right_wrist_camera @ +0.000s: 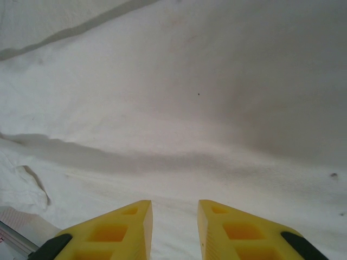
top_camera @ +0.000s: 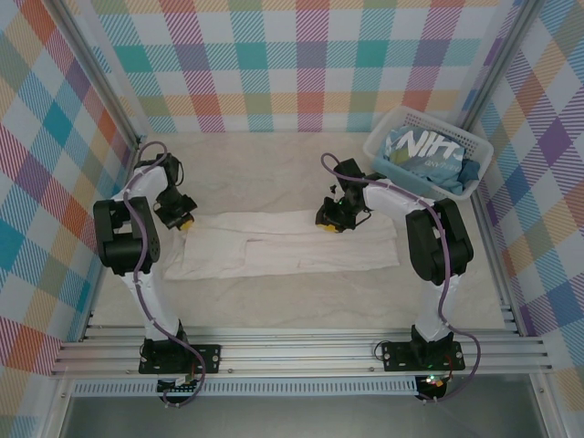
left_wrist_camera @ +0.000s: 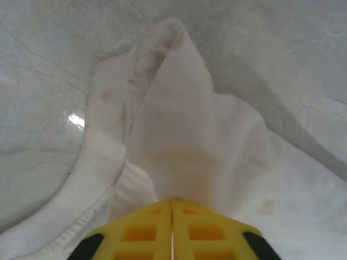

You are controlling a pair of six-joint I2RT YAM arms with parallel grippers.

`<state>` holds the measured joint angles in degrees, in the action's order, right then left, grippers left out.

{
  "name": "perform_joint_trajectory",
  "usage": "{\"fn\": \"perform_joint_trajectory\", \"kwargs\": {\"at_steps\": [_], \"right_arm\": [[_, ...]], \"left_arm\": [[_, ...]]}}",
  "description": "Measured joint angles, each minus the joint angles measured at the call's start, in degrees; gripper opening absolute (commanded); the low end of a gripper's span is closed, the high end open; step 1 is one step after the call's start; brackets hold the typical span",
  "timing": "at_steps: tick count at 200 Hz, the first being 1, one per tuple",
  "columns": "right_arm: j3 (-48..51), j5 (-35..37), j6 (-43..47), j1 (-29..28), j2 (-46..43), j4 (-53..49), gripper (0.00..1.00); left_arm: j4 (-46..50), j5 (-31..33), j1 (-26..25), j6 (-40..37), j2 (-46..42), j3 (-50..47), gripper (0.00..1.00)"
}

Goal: Fold and stack the t-shirts

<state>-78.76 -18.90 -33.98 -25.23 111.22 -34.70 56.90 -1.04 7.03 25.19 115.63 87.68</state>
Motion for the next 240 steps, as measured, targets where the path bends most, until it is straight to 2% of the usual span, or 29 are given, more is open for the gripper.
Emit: {"fn": "perform_joint_trajectory", "kwargs": {"at_steps": [18,35,61,82,102,122,167,207,240], "right_arm": [[0.3,1.0,0.0,0.0,-0.1,0.1,0.28],[1.4,2.3,0.0,0.1,-0.9,0.5,0.28],[3.4,4.1,0.0,1.1,-3.3,0.9,0.28],[4.0,4.7,0.2,3.3,-4.7,1.2,0.28],[4.0,5.0,0.8,5.6,-4.8,1.5,0.27],[4.0,5.7,2.0,7.6,-4.8,1.2,0.27],[2.9,9.3,5.0,9.7,-2.5,-1.6,0.26],[2.4,14.1,5.5,10.3,0.8,-5.7,0.25],[4.6,15.3,2.3,10.3,0.0,-6.5,0.26]], "left_arm": [[0.1,2.9,0.0,-0.4,0.0,0.0,0.39],[0.2,6.7,-0.8,-0.1,-2.2,-0.2,0.41],[-0.1,8.4,-2.2,2.4,-12.0,-4.0,0.33],[-0.3,5.8,-4.8,6.9,-20.1,-7.7,0.21],[-1.0,2.3,-7.1,10.4,-22.0,-11.2,0.14],[-1.6,-0.1,-8.1,13.0,-18.8,-13.2,0.12],[-3.3,-1.5,-6.1,14.6,-7.4,-11.6,0.09],[-2.0,-1.9,-5.8,14.4,1.1,-3.4,0.08],[-2.4,-4.0,-5.9,14.0,9.6,10.3,0.08]]}}
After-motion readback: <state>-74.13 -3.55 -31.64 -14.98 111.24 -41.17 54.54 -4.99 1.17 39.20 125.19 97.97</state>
